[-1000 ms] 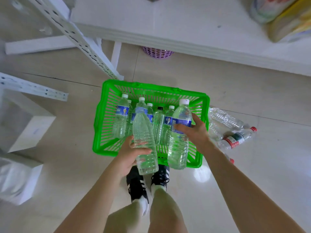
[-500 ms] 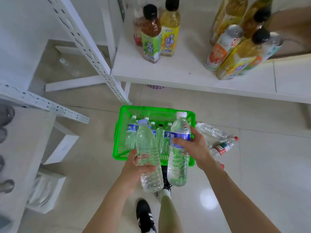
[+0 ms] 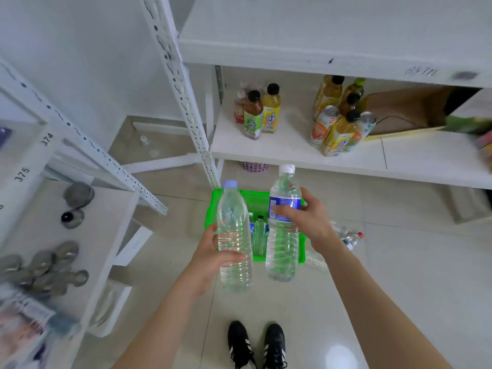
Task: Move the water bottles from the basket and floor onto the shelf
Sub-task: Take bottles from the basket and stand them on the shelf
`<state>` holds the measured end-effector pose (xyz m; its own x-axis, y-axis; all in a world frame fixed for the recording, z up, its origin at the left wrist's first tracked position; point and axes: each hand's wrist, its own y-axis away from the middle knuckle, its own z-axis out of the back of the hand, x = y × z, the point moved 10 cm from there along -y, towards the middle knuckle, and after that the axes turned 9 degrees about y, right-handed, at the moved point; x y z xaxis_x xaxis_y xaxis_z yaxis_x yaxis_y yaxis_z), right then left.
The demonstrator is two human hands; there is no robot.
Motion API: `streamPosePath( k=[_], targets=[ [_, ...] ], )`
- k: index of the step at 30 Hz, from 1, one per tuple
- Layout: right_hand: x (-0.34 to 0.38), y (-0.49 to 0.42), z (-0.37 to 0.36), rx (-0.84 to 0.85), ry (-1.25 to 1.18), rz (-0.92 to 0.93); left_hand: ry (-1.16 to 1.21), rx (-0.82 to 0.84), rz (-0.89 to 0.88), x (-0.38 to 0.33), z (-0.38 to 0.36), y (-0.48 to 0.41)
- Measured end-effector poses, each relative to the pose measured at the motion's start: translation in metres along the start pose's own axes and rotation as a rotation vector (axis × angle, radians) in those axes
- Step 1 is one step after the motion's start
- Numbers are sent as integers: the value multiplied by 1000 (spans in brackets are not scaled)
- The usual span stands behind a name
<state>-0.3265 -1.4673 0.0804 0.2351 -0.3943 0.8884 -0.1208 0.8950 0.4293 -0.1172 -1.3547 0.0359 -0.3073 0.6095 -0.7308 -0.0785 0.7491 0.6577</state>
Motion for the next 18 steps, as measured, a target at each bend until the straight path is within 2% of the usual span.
streamPosePath(
  k=[8,18],
  targets=[
    [113,36,13,25,5,204,16,122,-196,-92,-31,45],
    [239,47,30,-15,7,359,-63,156,-452,-231,-43,73]
  ],
)
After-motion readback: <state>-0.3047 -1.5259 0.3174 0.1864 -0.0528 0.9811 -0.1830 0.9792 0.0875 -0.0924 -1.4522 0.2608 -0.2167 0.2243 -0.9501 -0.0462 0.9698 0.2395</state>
